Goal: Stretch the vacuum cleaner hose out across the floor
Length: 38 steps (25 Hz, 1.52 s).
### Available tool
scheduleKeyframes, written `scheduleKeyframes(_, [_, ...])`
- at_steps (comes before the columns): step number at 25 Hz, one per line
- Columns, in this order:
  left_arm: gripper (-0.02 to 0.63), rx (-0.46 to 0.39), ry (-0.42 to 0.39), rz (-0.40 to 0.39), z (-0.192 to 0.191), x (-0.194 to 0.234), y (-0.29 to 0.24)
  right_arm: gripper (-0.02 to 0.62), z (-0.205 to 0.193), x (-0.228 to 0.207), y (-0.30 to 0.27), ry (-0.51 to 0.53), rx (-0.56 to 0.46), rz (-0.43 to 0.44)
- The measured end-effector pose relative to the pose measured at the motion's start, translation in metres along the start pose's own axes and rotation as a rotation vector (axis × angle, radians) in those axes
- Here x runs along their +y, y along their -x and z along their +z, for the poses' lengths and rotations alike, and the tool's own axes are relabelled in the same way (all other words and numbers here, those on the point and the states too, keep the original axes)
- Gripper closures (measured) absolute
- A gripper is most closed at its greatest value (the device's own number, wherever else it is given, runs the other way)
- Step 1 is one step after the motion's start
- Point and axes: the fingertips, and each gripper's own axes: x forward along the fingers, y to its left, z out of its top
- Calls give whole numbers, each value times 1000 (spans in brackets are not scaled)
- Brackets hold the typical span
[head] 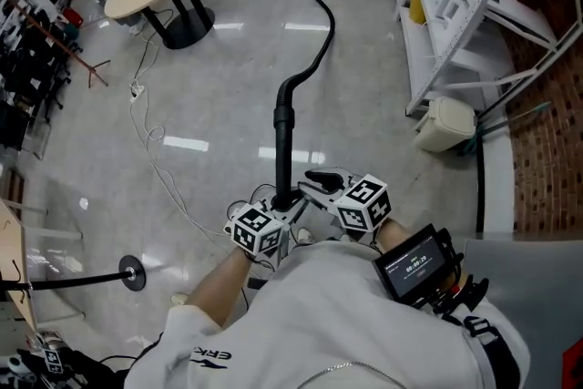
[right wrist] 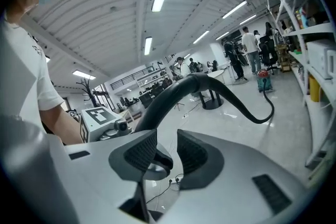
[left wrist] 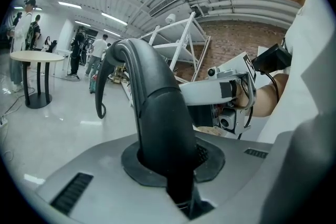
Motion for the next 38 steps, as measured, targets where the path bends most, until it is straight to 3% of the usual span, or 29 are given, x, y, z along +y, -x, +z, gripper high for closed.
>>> scheduleKeyframes(8, [557,5,-6,34,-1,-15,-15,592,-8,-27,25,40,-6,-141])
scheduleKeyframes(15, [557,4,-7,48,5,-18,-15,594,-6,-49,46,62,-20,-266])
scheduleKeyframes(20, [557,-1,0,64,16,-16,-10,594,-4,-73,80,33,-78,-419])
scheduleKeyframes(25, [557,-3,-3,84,29,-7,-8,594,-2,-93,108,6,-132,-514])
scheduleKeyframes(38, [557,6,-3,72,37,-6,-18,594,-2,-105,116,-15,-141,-563])
